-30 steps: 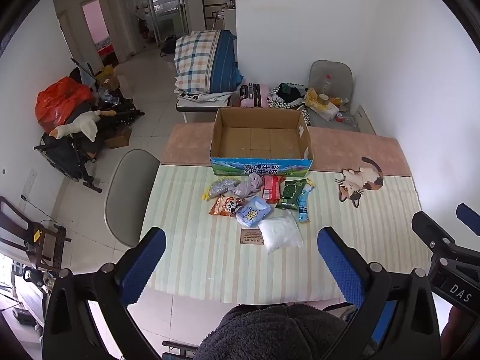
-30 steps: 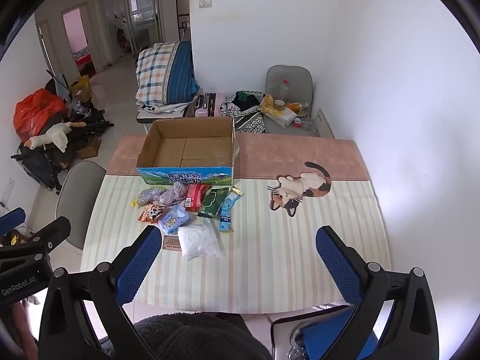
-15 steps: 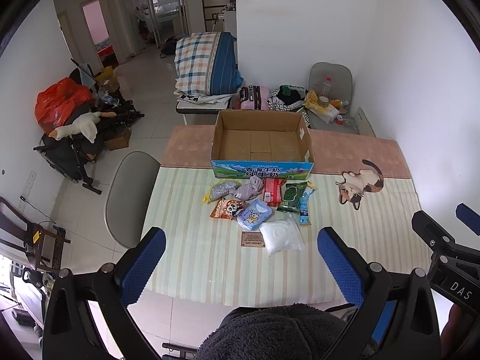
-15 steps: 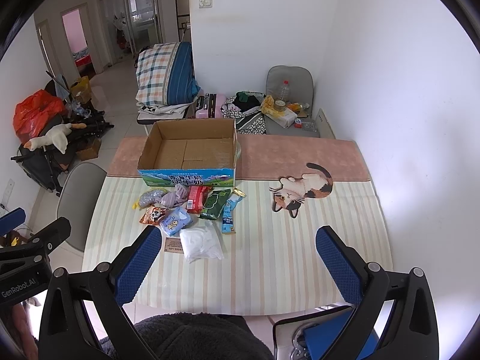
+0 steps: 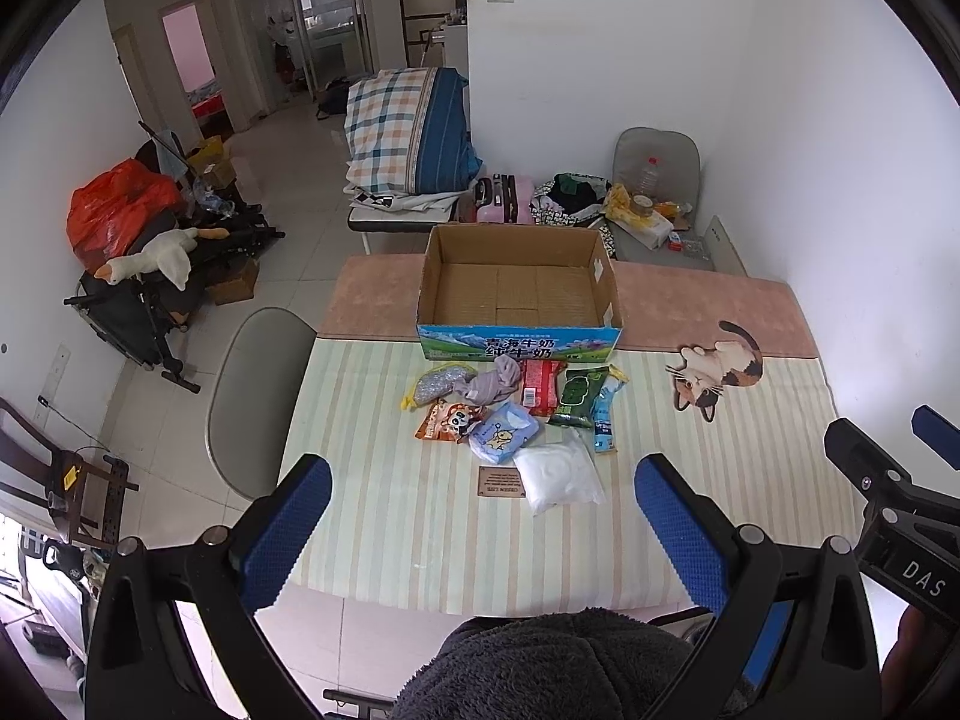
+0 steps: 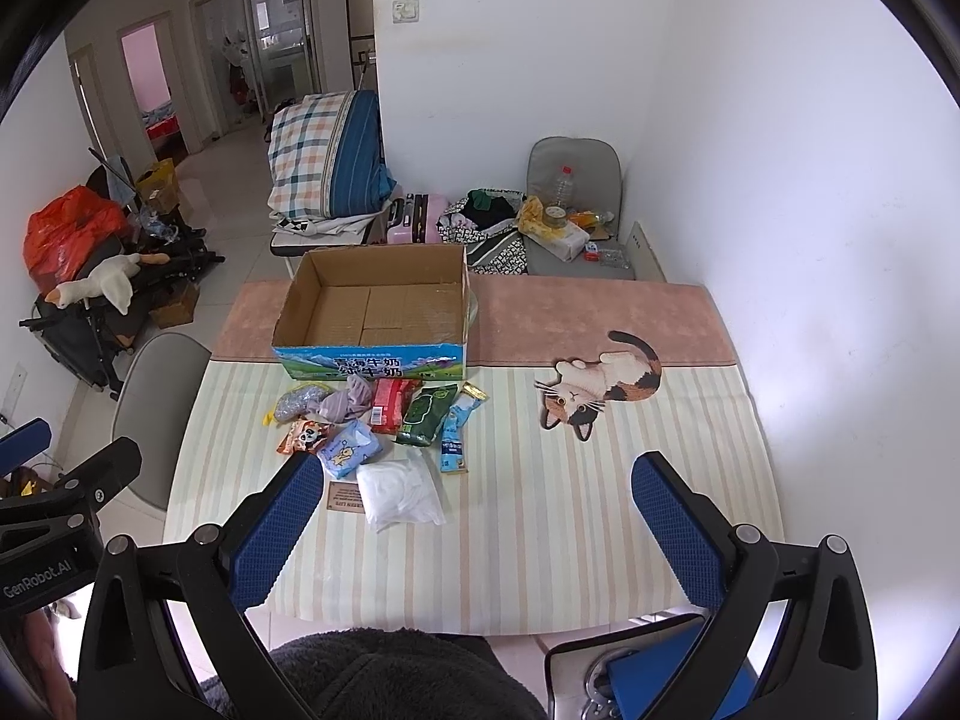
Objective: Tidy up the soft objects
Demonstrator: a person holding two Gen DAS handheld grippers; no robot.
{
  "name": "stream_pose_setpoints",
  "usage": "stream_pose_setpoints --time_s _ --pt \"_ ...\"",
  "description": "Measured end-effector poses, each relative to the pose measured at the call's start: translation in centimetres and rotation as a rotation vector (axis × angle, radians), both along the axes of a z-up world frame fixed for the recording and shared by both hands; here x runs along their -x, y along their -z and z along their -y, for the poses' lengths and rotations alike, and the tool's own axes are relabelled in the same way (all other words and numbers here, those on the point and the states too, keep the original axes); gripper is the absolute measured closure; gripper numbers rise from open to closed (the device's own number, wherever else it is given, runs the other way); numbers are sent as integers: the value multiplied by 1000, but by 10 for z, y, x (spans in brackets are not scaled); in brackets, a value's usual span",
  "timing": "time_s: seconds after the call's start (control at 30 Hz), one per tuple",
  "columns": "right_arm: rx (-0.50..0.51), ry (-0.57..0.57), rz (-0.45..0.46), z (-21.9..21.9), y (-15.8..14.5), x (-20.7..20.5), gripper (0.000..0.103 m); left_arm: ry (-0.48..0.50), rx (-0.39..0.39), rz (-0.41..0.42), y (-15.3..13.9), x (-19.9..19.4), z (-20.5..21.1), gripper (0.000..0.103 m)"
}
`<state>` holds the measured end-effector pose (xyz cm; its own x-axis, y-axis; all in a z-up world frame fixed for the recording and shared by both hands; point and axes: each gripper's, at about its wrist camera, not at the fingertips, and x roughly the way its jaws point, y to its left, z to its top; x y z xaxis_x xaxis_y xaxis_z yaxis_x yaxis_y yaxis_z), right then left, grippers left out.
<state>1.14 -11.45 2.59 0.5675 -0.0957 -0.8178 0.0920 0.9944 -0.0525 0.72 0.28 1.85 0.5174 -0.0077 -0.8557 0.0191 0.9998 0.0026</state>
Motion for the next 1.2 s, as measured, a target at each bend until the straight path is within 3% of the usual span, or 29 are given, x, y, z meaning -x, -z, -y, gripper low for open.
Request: stream_pose_setpoints --time_s 1.2 --pt "-21 -9 17 12 -9 2 0 -1 -5 12 -6 3 4 0"
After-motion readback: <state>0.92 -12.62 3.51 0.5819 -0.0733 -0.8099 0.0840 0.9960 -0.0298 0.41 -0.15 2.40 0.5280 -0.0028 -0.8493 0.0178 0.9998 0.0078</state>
